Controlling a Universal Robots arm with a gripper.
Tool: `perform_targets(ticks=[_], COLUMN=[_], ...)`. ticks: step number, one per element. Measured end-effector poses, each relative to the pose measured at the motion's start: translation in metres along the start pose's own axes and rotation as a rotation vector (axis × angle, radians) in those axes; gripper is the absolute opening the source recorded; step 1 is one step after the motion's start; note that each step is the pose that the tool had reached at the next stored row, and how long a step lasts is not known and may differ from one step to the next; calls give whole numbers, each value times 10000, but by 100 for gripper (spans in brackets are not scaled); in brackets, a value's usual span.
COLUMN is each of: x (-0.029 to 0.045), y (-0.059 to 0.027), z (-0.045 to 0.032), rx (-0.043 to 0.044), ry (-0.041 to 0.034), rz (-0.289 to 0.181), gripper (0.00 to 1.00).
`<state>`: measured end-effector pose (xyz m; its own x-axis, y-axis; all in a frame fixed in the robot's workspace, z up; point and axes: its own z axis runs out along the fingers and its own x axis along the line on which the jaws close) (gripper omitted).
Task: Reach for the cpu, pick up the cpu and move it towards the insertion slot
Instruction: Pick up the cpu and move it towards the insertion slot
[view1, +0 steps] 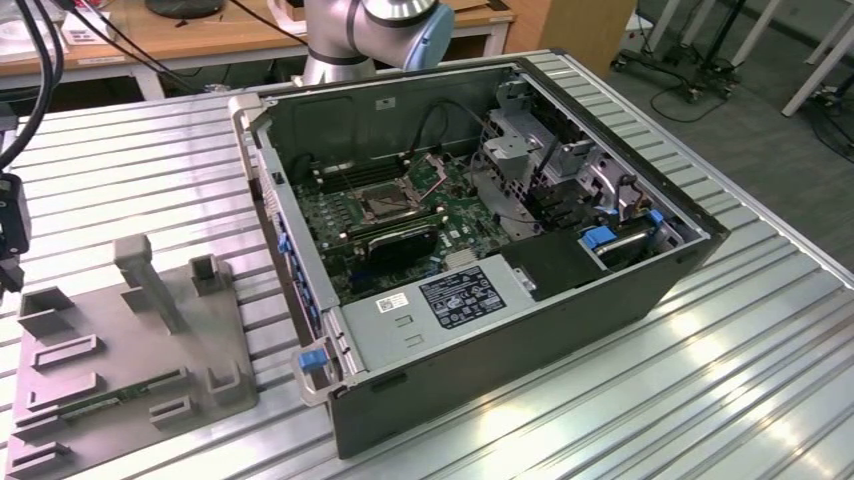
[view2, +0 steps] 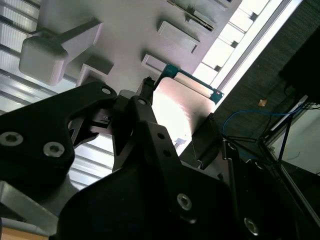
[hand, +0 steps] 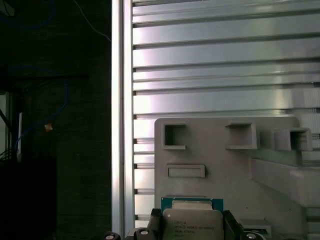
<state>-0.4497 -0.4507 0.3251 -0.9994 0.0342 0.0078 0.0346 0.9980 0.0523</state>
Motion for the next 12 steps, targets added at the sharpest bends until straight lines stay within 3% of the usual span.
perform_targets(ticks=[12], x=[0], y=[3], z=[-50], rx=[1], ry=[0], rz=[0], gripper=[55])
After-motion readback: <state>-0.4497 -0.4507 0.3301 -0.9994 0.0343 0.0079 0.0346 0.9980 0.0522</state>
